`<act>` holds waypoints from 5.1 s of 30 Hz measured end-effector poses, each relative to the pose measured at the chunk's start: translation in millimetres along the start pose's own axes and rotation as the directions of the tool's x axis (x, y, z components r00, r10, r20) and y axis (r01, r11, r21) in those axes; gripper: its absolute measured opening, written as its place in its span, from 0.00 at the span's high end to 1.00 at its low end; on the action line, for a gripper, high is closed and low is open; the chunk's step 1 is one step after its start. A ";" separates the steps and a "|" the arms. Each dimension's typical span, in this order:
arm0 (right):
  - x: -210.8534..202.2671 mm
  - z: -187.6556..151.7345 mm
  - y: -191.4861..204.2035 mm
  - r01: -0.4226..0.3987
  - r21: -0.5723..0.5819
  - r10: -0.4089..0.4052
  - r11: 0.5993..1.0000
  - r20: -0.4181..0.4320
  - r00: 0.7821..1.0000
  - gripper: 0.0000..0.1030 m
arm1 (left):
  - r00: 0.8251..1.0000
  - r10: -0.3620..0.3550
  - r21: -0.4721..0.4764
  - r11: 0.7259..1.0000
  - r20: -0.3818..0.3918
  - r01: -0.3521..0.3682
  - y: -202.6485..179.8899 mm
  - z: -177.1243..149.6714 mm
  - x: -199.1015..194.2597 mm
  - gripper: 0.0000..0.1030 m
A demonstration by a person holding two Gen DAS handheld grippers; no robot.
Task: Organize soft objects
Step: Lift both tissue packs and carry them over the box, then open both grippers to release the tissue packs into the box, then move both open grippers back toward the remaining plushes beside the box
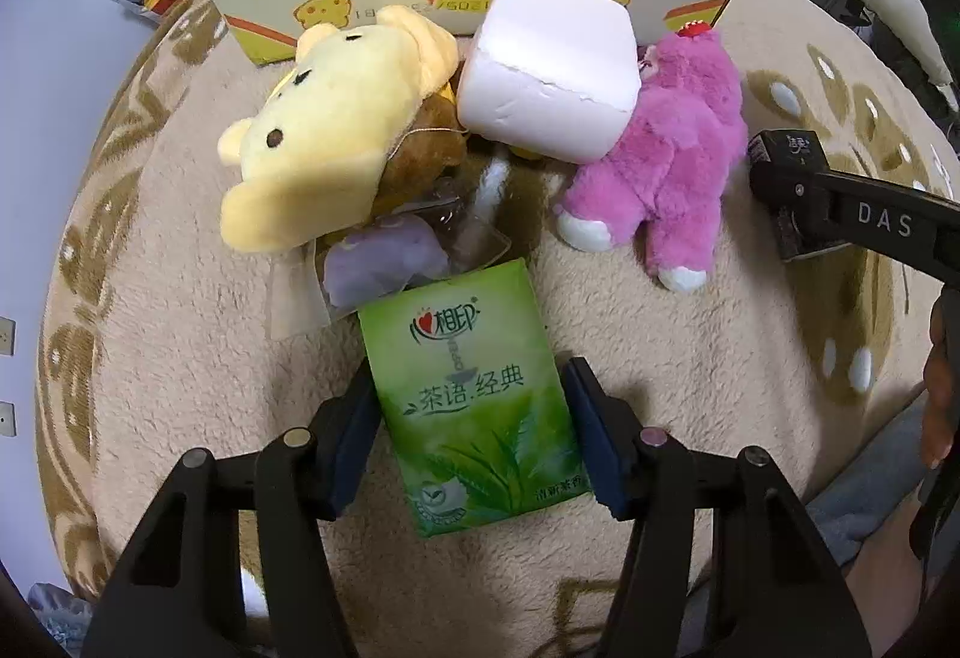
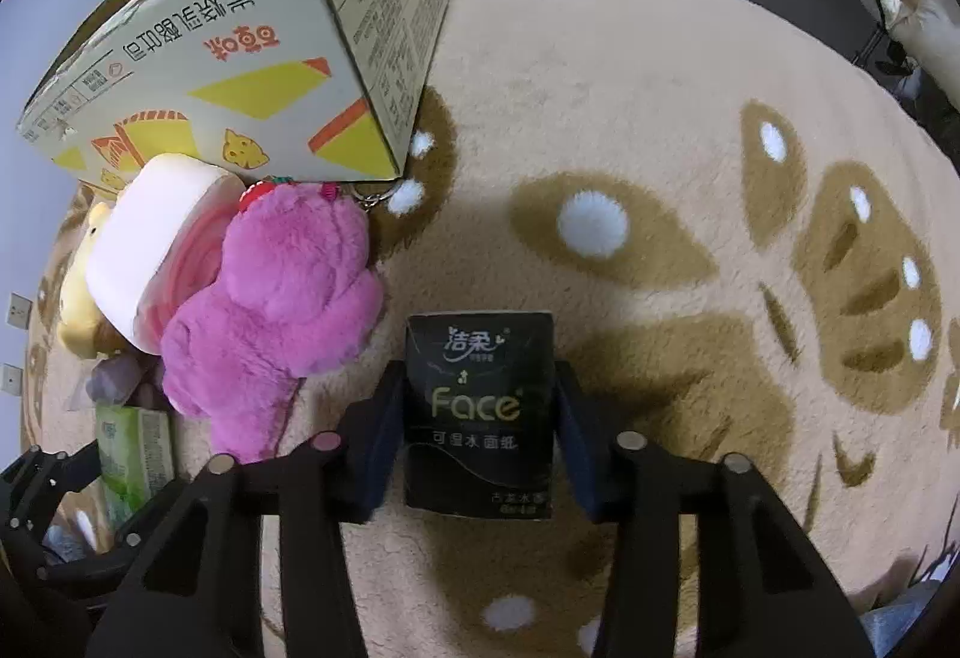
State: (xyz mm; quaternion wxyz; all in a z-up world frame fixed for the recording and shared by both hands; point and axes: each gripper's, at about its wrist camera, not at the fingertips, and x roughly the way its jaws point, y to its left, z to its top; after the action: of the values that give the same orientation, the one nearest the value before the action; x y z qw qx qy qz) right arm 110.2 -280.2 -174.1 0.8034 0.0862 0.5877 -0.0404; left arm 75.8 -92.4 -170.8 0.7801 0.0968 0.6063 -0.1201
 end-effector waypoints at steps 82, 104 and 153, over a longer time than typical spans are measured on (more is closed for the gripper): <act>-111.9 83.6 25.6 -0.235 -0.164 0.286 0.958 0.616 0.734 0.53 | 0.712 0.146 -0.021 0.983 0.687 -0.181 40.6 122.3 -134.8 0.43; -73.5 92.4 34.8 -0.257 -0.199 0.324 0.946 0.528 0.785 0.39 | 0.780 0.135 -0.075 0.991 0.611 -0.112 67.2 138.4 -89.1 0.30; -143.7 -31.2 33.9 -0.152 -0.159 0.214 0.976 0.540 0.814 0.00 | 0.869 0.162 -0.196 0.978 0.467 -0.077 87.0 1.4 -142.0 0.04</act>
State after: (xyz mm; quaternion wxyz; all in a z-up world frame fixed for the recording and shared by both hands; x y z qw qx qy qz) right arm 42.6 -246.3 -43.5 0.9426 0.0832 0.3200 0.0459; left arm 70.2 0.0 -32.3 0.9173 0.0341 0.3948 -0.0393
